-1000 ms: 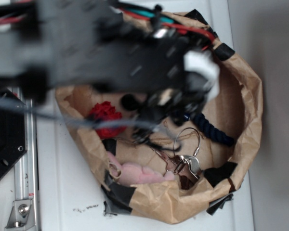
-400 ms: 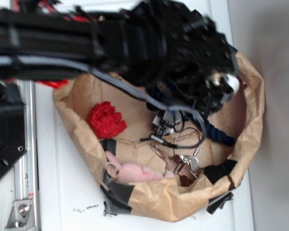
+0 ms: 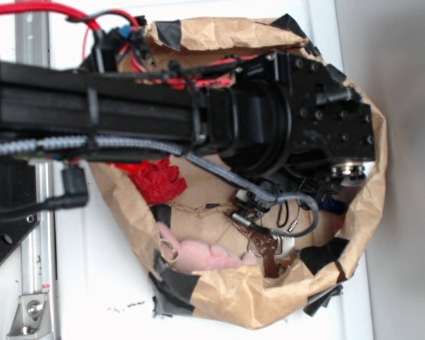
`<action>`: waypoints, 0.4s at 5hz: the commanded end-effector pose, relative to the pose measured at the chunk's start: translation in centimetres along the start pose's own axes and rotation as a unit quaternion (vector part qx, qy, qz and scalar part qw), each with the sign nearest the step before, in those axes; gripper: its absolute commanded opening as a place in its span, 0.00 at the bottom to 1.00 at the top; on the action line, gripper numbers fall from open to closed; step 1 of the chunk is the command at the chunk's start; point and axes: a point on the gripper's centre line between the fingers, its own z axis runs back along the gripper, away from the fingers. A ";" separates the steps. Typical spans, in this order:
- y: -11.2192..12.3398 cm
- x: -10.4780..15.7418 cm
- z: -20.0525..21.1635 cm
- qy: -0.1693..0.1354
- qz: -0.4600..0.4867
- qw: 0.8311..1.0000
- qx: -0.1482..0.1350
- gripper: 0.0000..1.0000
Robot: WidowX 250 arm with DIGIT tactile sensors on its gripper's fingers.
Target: Grab the blue rope.
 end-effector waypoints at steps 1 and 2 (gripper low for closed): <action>-1.2 0.2 0.4 -0.023 0.020 0.999 0.027 0.00; -1.3 -0.2 0.9 -0.035 0.048 0.997 0.049 0.00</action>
